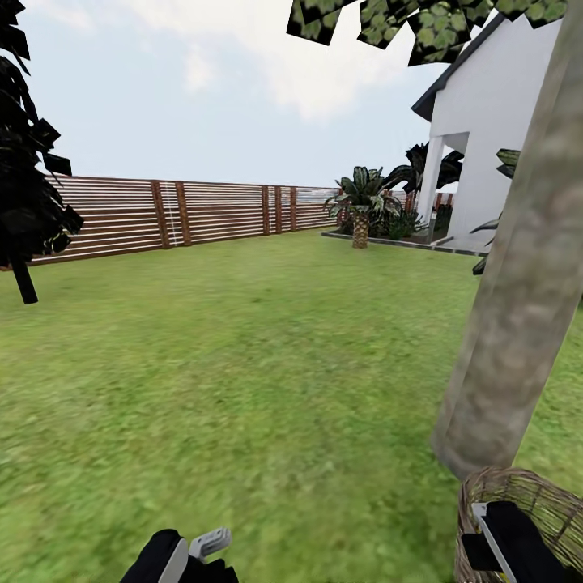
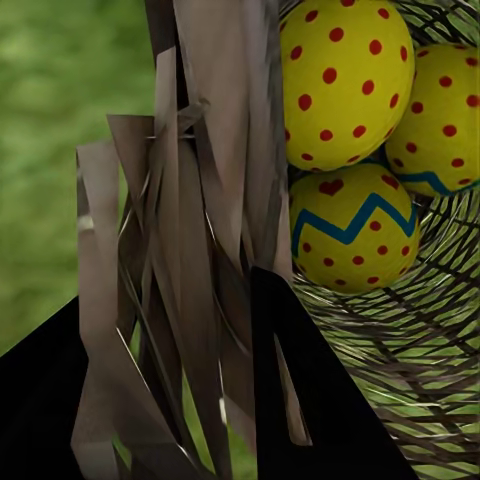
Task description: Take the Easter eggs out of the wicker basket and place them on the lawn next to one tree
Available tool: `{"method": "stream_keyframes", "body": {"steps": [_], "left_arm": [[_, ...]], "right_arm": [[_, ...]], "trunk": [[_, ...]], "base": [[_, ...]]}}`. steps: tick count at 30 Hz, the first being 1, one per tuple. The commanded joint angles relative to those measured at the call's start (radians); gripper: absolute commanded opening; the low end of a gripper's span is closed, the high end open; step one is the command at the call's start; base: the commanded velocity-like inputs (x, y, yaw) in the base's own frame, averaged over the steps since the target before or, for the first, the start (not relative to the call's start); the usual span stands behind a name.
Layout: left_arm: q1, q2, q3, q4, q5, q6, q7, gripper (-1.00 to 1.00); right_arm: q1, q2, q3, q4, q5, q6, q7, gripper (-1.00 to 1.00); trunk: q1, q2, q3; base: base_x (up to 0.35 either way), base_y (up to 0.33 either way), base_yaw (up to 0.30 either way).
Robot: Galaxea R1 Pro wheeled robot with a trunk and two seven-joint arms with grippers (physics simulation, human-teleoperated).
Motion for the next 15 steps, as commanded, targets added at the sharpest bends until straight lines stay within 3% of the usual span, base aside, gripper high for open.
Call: {"method": "stream_keyframes", "body": {"steps": [1,8,9,15], "left_arm": [[-0.001,-0.001,0.005,-0.001,0.002,0.005,0.000,1.00],[0.000,-0.001,0.005,-0.002,0.002,0.005,0.000,1.00],[-0.001,-0.001,0.005,-0.002,0.002,0.005,0.000,1.00],[0.000,-0.001,0.005,-0.002,0.002,0.005,0.000,1.00]], "right_arm": [[0.000,0.000,-0.001,0.085,0.019,-0.086,0.005,-1.00],[0.000,0.000,-0.001,0.086,0.019,-0.086,0.005,-1.00],[0.000,0.000,-0.001,0.088,0.019,-0.087,0.006,1.00],[0.000,0.000,-0.001,0.104,0.019,-0.088,0.005,1.00]], "trunk": [[0.004,-0.008,-0.004],[0.004,-0.008,-0.004],[0.004,-0.008,-0.004],[0.004,-0.008,-0.004]], "base": [[0.000,0.000,0.000],[0.000,0.000,0.000],[0.000,0.000,0.000],[0.000,0.000,0.000]]}}
